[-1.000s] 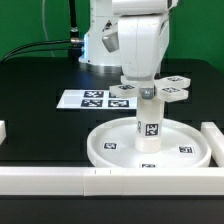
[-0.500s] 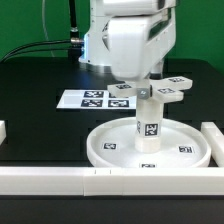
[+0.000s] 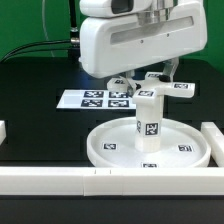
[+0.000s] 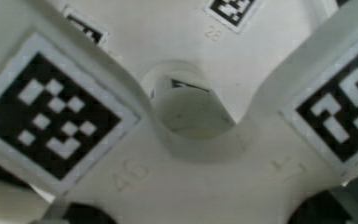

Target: Assemble round table

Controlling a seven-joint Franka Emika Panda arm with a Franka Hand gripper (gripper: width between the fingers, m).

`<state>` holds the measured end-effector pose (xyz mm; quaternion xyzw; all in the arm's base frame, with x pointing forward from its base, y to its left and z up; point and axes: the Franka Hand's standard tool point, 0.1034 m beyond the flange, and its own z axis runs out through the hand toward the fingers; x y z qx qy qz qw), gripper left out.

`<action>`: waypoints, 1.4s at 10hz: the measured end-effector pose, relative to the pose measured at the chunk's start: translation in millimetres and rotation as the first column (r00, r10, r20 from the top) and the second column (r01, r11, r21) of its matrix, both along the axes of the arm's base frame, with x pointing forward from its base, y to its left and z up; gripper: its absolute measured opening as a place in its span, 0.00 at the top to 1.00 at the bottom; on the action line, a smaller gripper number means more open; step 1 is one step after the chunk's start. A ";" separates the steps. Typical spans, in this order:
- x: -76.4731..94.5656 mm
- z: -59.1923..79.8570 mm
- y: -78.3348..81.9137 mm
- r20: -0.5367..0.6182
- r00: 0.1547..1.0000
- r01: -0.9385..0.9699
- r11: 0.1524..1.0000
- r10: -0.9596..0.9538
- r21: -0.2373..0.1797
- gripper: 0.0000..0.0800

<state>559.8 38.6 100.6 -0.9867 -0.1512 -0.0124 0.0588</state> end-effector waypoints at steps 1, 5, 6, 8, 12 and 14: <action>1.2 0.1 0.1 0.002 0.998 0.064 0.998 -0.064 0.002 0.44; 1.3 0.0 0.2 -0.026 0.961 0.276 0.961 -0.276 0.008 0.44; 1.3 -0.1 -0.1 -0.034 0.943 0.331 0.944 -0.331 0.008 0.44; 1.2 -0.8 -1.6 -0.070 0.847 0.529 0.849 -0.527 0.015 0.44; 1.1 -0.8 0.3 -0.121 0.551 0.831 0.556 -0.826 -0.012 0.44; 1.5 -1.3 0.4 -0.137 0.418 0.905 0.425 -0.898 -0.024 0.44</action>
Offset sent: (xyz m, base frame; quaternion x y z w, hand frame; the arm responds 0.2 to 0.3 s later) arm 0.0000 0.0000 0.0000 0.0000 0.0000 0.1938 0.9810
